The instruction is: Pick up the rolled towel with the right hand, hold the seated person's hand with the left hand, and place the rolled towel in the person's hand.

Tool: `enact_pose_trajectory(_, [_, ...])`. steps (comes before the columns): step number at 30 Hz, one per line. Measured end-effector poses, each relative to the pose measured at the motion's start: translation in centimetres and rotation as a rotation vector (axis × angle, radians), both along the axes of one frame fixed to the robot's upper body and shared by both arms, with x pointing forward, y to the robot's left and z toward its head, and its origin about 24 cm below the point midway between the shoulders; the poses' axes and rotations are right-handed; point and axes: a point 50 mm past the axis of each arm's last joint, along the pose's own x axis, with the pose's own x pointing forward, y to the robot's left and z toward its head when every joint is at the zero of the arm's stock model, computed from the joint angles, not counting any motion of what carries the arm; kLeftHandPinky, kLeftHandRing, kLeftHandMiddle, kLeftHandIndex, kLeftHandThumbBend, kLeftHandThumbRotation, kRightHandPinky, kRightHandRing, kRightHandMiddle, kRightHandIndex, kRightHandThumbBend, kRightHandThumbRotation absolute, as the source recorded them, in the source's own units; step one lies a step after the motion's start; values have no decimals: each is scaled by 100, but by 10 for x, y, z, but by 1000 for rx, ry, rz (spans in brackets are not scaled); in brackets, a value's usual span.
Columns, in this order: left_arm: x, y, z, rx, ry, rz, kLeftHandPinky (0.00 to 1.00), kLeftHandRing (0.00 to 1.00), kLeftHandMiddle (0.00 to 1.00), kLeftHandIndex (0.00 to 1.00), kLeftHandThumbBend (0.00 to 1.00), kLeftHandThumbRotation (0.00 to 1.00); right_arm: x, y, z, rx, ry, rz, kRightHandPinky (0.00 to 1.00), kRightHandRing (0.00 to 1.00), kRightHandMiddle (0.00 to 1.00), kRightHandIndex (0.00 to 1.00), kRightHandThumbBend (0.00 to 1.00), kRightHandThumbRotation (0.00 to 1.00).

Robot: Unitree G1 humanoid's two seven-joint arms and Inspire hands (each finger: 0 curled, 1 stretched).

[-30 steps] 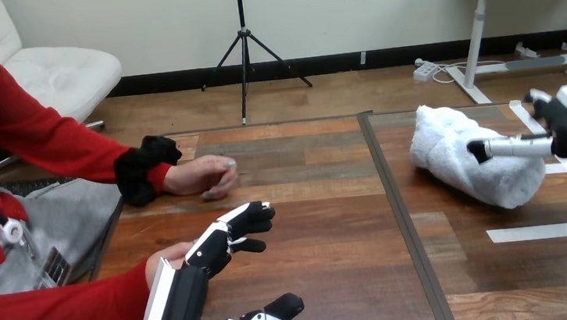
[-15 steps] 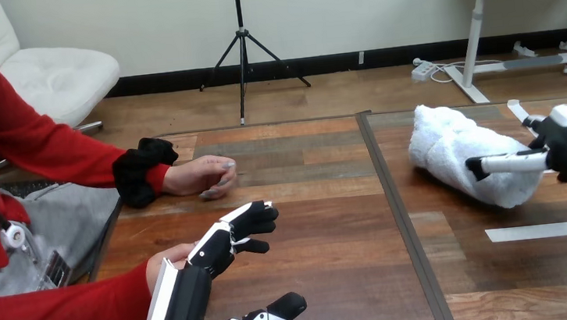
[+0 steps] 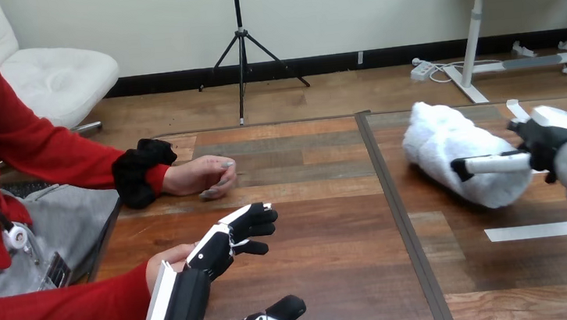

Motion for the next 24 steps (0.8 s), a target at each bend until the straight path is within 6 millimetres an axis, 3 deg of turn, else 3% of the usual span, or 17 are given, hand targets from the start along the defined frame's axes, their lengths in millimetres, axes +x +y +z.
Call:
enact_pose_trajectory(5, [-3,1,3,6,-27,5,65,74,77,78,86,54,4,10,1,0,2,25,77,87,90,97,100,73])
enact_pose_trajectory(12, [-5,2,8,9,-56,10,65,73,77,78,87,55,6,21,-4,7,12,51,74,85,88,95,100,73])
enact_pose_trajectory(15, [-7,4,8,11,-59,17,65,73,77,78,87,56,6,27,-6,9,14,64,57,70,74,93,100,73])
enact_pose_trajectory(18, [-9,5,8,13,-58,22,65,73,77,78,87,56,7,31,-8,10,14,73,56,70,75,93,100,73])
enact_pose_trajectory(24, [-12,7,8,14,-56,26,65,73,77,77,86,54,8,36,-9,9,0,91,73,81,80,89,100,71])
